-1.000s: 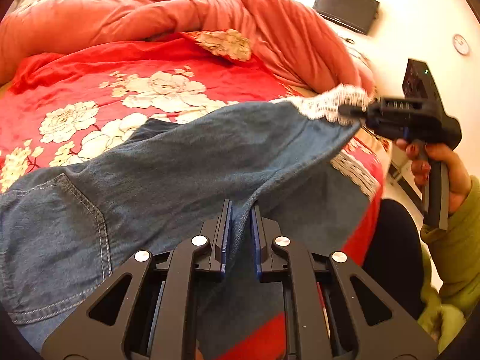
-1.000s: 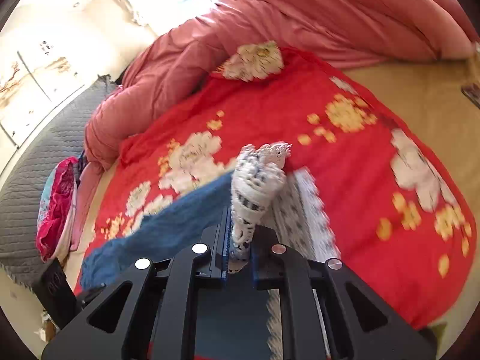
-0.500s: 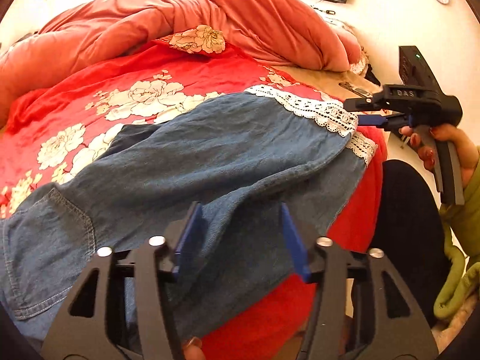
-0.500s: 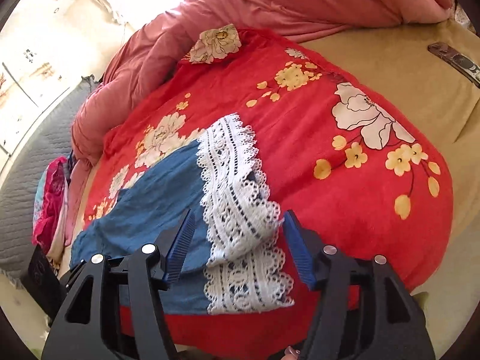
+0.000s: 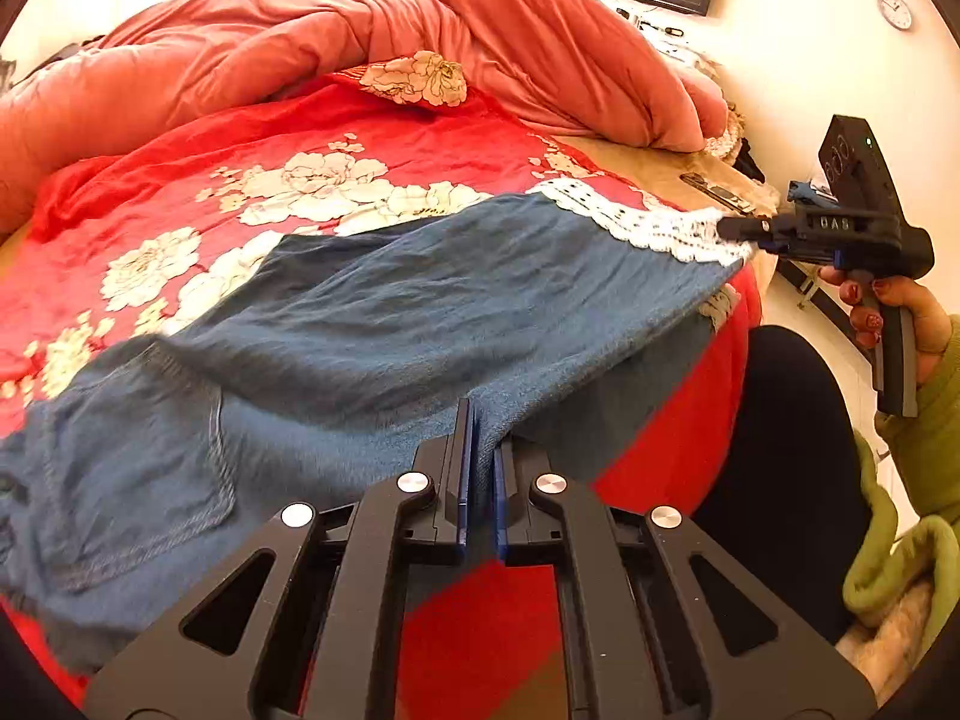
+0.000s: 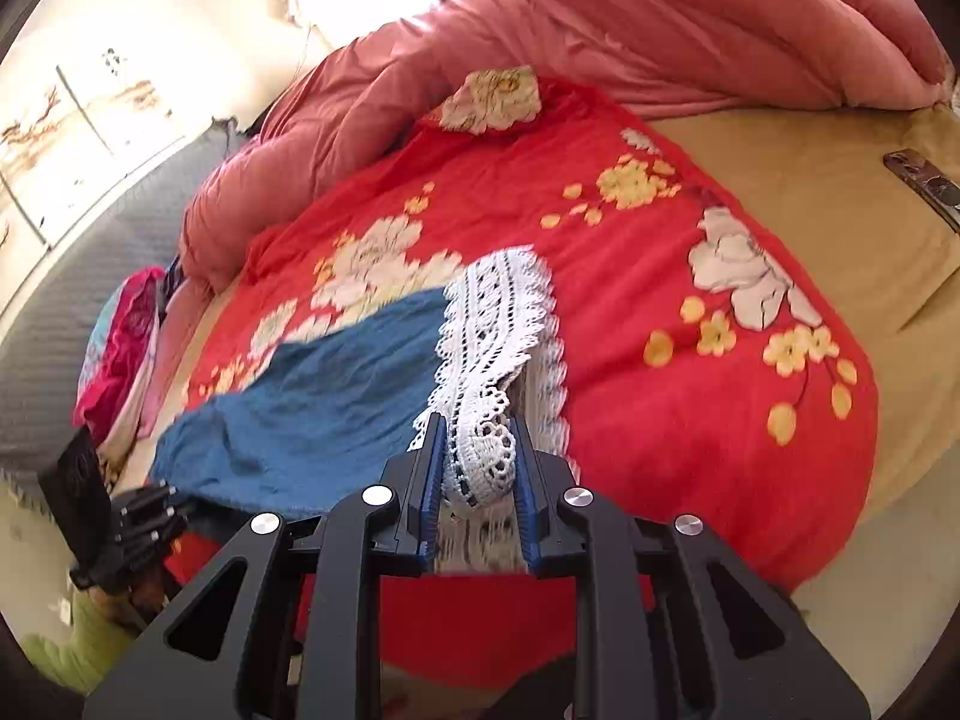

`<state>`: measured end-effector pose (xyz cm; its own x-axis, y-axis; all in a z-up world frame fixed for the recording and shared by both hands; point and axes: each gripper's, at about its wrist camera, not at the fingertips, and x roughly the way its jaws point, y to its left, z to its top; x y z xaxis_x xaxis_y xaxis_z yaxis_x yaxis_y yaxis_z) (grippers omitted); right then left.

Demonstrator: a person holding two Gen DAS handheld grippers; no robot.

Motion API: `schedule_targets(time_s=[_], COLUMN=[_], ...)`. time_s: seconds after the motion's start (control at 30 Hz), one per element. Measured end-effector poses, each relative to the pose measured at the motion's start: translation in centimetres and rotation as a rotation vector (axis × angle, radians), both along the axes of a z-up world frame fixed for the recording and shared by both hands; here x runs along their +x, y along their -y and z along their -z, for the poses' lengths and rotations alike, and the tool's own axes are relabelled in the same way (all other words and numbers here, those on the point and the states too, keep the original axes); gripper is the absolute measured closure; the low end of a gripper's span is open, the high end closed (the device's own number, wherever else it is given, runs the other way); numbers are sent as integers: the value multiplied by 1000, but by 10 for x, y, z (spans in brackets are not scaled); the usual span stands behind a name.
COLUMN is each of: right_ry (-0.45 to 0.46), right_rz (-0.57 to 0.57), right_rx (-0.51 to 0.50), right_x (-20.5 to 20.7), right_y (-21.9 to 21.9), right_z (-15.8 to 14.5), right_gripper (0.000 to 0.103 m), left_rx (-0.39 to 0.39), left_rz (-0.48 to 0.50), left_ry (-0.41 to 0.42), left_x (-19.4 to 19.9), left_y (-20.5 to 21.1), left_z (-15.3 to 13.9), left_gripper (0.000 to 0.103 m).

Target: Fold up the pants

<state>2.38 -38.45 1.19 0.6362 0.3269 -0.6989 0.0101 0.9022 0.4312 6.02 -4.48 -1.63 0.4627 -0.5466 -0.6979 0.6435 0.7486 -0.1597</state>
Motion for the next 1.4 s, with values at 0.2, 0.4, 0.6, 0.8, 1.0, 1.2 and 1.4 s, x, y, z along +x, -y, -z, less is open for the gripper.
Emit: schedule_targets(time_s=[0.2, 0.4, 0.6, 0.8, 1.0, 1.2, 1.4], right_ry=[-101, -29, 77, -124, -13, 31, 23], right_rz=[25, 70, -96, -157, -159, -114, -199], right_rx=[-56, -138, -187, -312, -245, -251, -238], right_x=[-6, -25, -20, 18, 8, 24, 58], right_y=[0, 4, -43, -71, -67, -59, -85], right_z=[29, 6, -17, 36, 15, -2, 4], right_gripper=[78, 65, 56, 55, 44, 36, 36], left_rx=[66, 50, -7, -57, -25, -41, -70], left_rz=[21, 29, 13, -167, -492, -666, -708], left_ry=[-17, -19, -26, 45, 41, -75, -195], left_x=[-8, -11, -24, -32, -20, 14, 45], left_y=[10, 9, -2, -63, -153, -197, -197], left_z=[20, 21, 11, -22, -33, -12, 18], left_gripper=[98, 67, 57, 42, 32, 31, 64])
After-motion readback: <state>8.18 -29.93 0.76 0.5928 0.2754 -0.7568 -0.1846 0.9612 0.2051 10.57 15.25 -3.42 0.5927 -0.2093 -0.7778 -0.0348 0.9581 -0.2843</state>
